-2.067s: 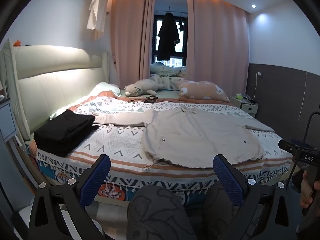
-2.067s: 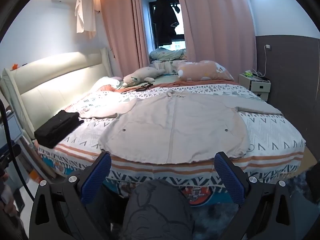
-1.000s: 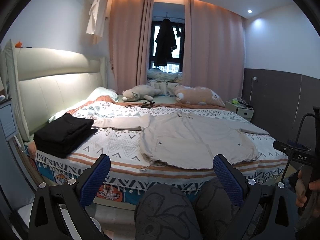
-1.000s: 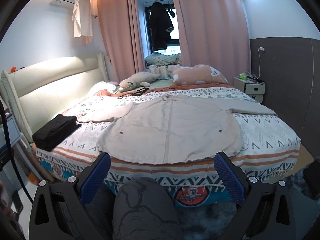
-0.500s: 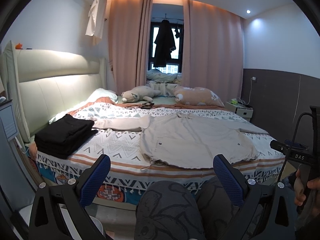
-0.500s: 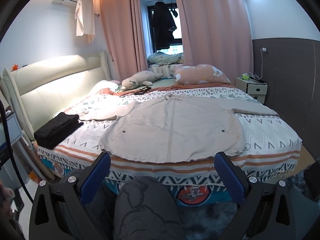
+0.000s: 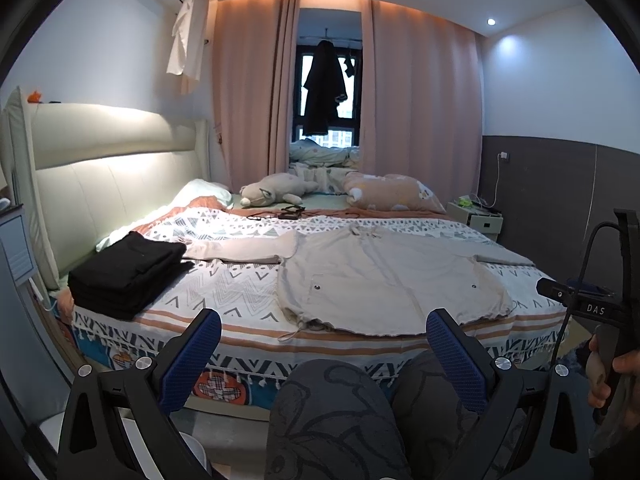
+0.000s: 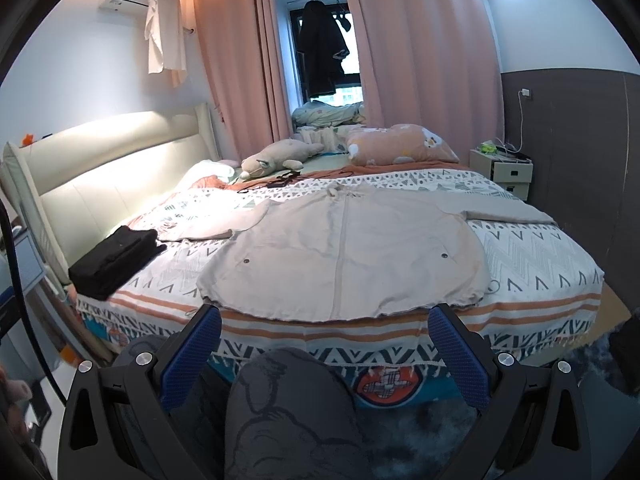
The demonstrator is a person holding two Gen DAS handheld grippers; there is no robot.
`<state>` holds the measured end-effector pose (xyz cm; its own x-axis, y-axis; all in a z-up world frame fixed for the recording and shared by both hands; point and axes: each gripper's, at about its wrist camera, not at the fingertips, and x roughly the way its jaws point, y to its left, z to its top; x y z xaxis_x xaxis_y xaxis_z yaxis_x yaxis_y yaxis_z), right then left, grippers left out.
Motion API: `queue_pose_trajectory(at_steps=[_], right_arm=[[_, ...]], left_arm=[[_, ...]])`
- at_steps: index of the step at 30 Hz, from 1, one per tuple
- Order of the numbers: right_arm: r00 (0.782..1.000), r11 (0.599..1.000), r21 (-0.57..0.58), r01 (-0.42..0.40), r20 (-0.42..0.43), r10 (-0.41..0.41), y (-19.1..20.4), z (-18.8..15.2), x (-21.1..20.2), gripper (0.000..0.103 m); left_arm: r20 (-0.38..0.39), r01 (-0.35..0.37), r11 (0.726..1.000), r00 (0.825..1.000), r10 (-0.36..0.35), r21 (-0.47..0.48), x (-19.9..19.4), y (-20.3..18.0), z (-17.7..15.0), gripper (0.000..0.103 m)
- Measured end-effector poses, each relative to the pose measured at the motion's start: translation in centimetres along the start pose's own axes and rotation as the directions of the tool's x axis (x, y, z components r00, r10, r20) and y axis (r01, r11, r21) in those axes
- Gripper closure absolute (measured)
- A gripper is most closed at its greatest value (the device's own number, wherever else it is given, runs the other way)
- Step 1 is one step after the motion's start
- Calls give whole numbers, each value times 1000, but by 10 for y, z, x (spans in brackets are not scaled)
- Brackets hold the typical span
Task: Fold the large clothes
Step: 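Move both tools toward the beige jacket lying flat on the bed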
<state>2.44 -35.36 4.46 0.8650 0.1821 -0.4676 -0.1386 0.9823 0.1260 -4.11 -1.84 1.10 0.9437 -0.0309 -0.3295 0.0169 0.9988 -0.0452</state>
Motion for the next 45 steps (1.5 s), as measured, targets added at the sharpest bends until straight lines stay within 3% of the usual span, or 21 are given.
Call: queue_pose_trajectory(at_steps=[15, 27, 45], right_arm=[[1000, 1000, 2, -10, -11, 10, 4, -1, 5, 0], [1000, 1000, 3, -15, -15, 16, 8, 9, 28, 0], [995, 998, 5, -56, -79, 56, 41, 55, 138, 0]], left_arm=[[17, -24, 1000, 1000, 24, 3, -5, 3, -1, 1], [15, -38, 999, 999, 39, -36, 14, 17, 8, 1], [-54, -121, 988, 992, 116, -97, 104, 74, 27, 1]])
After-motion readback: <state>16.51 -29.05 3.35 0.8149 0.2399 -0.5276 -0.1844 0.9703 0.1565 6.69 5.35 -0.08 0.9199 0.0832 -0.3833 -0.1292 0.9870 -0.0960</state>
